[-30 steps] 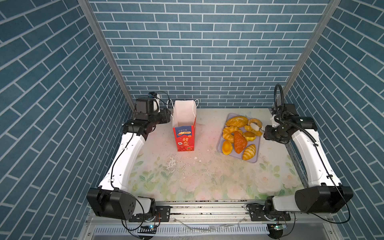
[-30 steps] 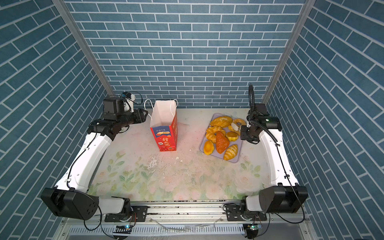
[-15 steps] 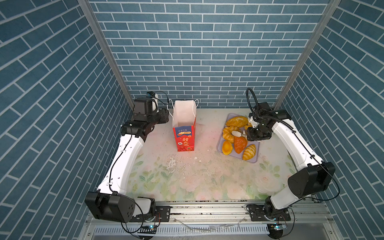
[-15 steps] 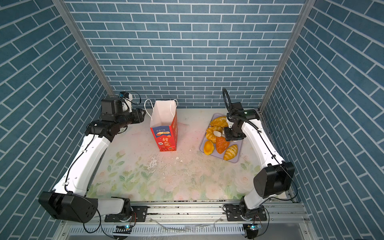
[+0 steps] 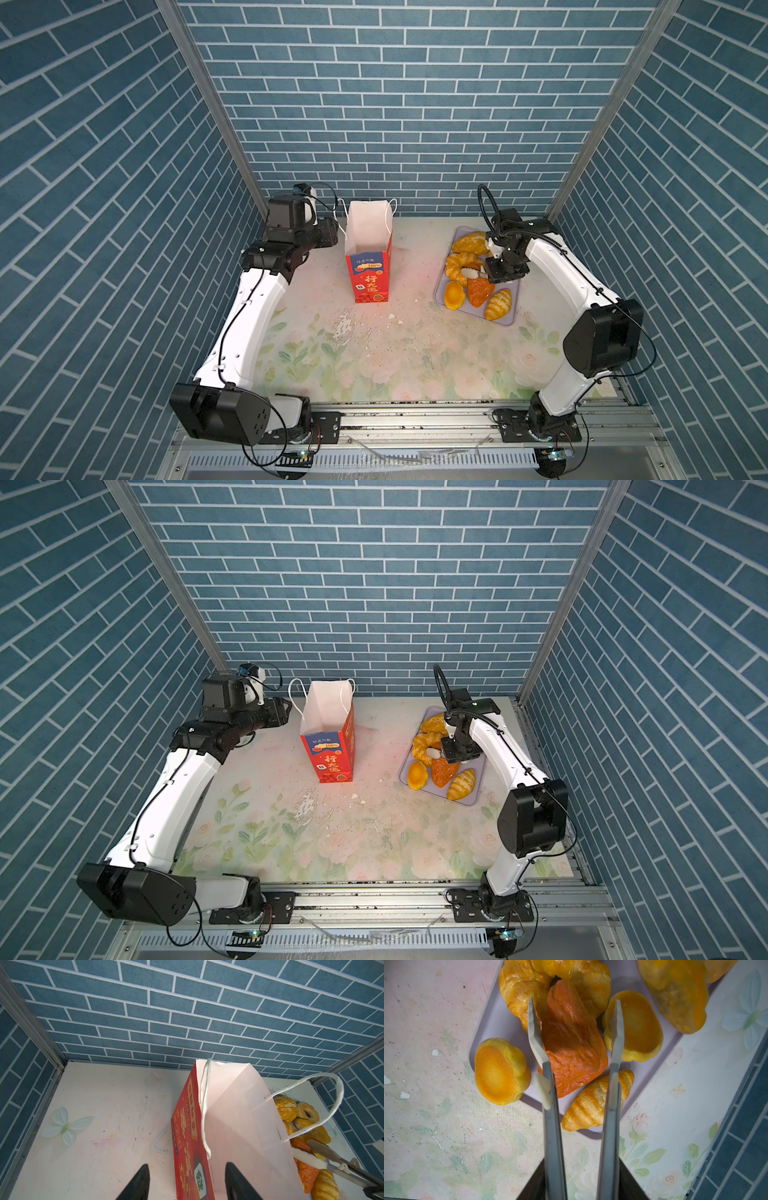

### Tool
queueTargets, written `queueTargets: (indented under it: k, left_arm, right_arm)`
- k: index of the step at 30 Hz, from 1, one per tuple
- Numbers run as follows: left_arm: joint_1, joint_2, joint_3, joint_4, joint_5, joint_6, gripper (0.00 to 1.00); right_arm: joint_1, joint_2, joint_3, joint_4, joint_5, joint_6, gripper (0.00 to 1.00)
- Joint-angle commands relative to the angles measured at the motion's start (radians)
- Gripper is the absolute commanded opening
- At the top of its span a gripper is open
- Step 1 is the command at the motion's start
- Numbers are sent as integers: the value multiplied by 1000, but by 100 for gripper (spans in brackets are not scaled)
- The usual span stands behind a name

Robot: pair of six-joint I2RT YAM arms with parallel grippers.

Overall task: Place the fake bread into the paper bag
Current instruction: 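Move the tongs with the right gripper over the tray toward the orange bread, then close the tongs on the orange bread and lift it off the tray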

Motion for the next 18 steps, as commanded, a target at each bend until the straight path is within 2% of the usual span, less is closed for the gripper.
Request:
queueTargets:
  k: [1,7,18]
  left_arm:
    - [4,-11,9,-21,15,7,60]
    - [5,-11,9,-24,24,5,60]
    - [3,-21,11,-21,30,0,60]
  right_arm:
    - [7,2,-7,9,-3,-34,44]
    - [12,-22,-6,12,-3,-38,34]
    - [20,-115,19,-17,29,-27,24]
